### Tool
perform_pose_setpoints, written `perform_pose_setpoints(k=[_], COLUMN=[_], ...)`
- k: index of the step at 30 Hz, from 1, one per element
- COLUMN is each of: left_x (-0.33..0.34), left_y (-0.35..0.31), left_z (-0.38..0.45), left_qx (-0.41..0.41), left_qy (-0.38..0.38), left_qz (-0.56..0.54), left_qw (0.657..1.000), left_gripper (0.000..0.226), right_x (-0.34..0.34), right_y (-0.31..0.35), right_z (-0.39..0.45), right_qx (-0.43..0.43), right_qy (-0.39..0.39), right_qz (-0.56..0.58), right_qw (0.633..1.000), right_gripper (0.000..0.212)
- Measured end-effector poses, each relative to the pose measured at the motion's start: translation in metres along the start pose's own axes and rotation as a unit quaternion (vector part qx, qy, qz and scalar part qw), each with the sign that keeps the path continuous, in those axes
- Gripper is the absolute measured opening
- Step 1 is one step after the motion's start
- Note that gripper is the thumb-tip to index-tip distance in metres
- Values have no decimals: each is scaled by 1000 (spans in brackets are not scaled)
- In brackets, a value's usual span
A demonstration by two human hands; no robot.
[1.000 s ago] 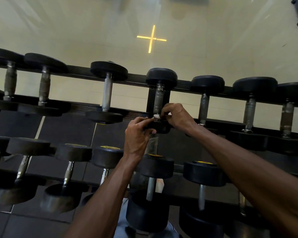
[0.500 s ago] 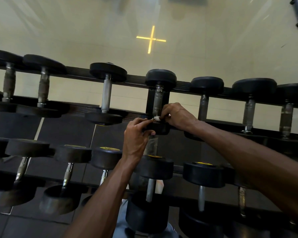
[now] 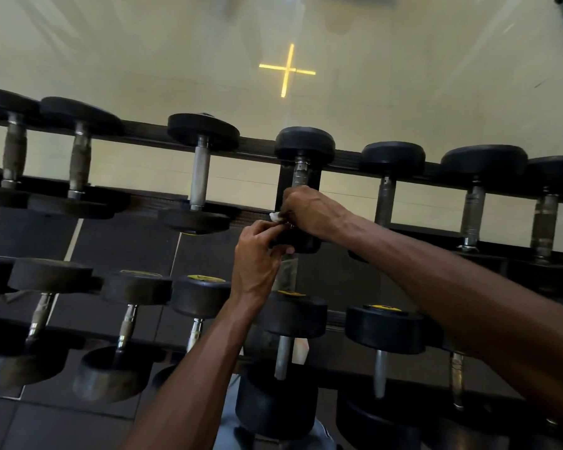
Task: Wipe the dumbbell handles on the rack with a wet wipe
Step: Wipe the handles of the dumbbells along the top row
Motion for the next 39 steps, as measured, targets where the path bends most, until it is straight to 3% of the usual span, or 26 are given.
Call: perform_pose_setpoints(k=[6,12,20,25,30,31,35,39], left_x=[0,-1,-2,1,0,0,-1,0], left_y=[1,2,1,2,0,0,1,0], left_z=[0,-1,-1,-4,-3,-2,-4,-3], left_qx=[5,-3,-13,-12,-14,-13,-3,-8], left_qy=[3,3,-6,-9,-5,-2,-4,-4], left_qz=[-7,-14,-26,-25,-24,-23,-24,-17], left_qw=[1000,1000,1000,1000,1000,1000,1000,1000], left_gripper=[45,48,47,48,46,46,46,47], right_x=[-5,-6,13,-1,-31,-30,-3,-20], right_y=[6,1,-28,-10,-27,-25,3,-21], right_z=[9,6,-35,-21,8,9,-14,7], right_qx=[-38,-26,130,13,87,71,-81,-3], right_qy=[82,65,-70,3,-112,-99,77,-21], right_qz=[-23,-18,140,43,10,-8,-63,-62], right_qw=[996,997,979,999,990,992,992,998], right_gripper=[13,13,12,17,26,26,23,24])
Point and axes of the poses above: each hand's wrist, its own z-axis towards the middle knuckle, its own x-axis out of the palm, y = z × x, the point moved 3 cm from there along z, towards the middle knuckle, and after that the axes turned 6 degrees about -z, right-handed, at the moved point
